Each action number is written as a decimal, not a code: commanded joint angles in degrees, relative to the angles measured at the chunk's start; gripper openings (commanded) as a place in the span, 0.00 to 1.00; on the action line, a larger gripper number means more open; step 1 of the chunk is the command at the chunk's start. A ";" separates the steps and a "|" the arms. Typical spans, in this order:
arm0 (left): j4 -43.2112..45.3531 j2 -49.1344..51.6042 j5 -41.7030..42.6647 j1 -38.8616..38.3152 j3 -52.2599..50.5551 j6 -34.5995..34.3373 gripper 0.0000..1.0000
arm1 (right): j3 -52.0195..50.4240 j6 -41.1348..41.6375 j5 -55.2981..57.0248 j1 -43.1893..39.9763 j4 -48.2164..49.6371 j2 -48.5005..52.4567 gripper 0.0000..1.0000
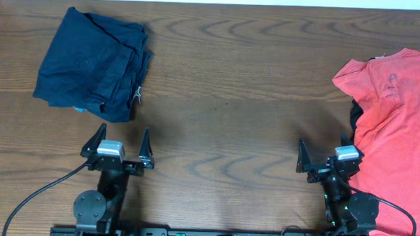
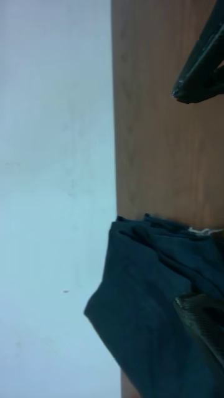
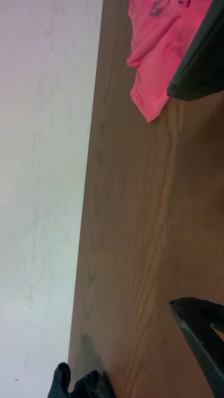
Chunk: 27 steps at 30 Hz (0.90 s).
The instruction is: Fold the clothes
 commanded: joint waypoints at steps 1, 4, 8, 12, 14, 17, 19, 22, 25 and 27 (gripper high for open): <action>3.93 -0.55 -1.75 -0.15 -4.28 -0.96 0.98 | -0.07 -0.63 -0.26 0.52 -0.20 -0.17 0.99; 3.56 -0.55 -2.69 -0.11 -6.12 -0.96 0.98 | -0.07 -0.63 -0.24 0.52 -0.20 -0.17 0.99; 0.35 -0.55 -2.71 -0.11 -6.12 -0.96 0.98 | -0.07 -0.63 -0.24 0.52 -0.20 -0.17 0.99; -3.65 -0.55 -2.71 -0.11 -6.10 -0.96 0.98 | -0.07 -0.63 -0.24 0.52 -0.20 -0.17 0.99; -4.50 -0.55 -2.71 -0.11 -6.10 -0.96 0.98 | -0.07 -0.63 -0.26 0.52 -0.20 -0.17 0.99; -4.52 -0.52 -2.71 -0.11 -6.10 -0.96 0.98 | -0.07 -0.63 -0.24 0.52 -0.20 -0.17 0.99; -4.52 -0.52 -2.71 -0.11 -6.10 -0.96 0.98 | -0.07 -0.66 -0.24 0.52 -0.20 -0.17 0.99; -4.52 -0.42 -2.71 -0.11 -6.10 -0.96 0.98 | -0.07 -0.63 -0.24 0.52 -0.20 -0.17 0.99; -4.52 -0.42 -2.71 -0.11 -6.10 -0.96 0.98 | -0.07 -0.63 -0.24 0.52 -0.20 -0.17 0.99; -4.52 -0.42 -2.71 -0.11 -6.10 -0.96 0.98 | -0.07 -0.63 -0.24 0.52 -0.20 -0.04 0.99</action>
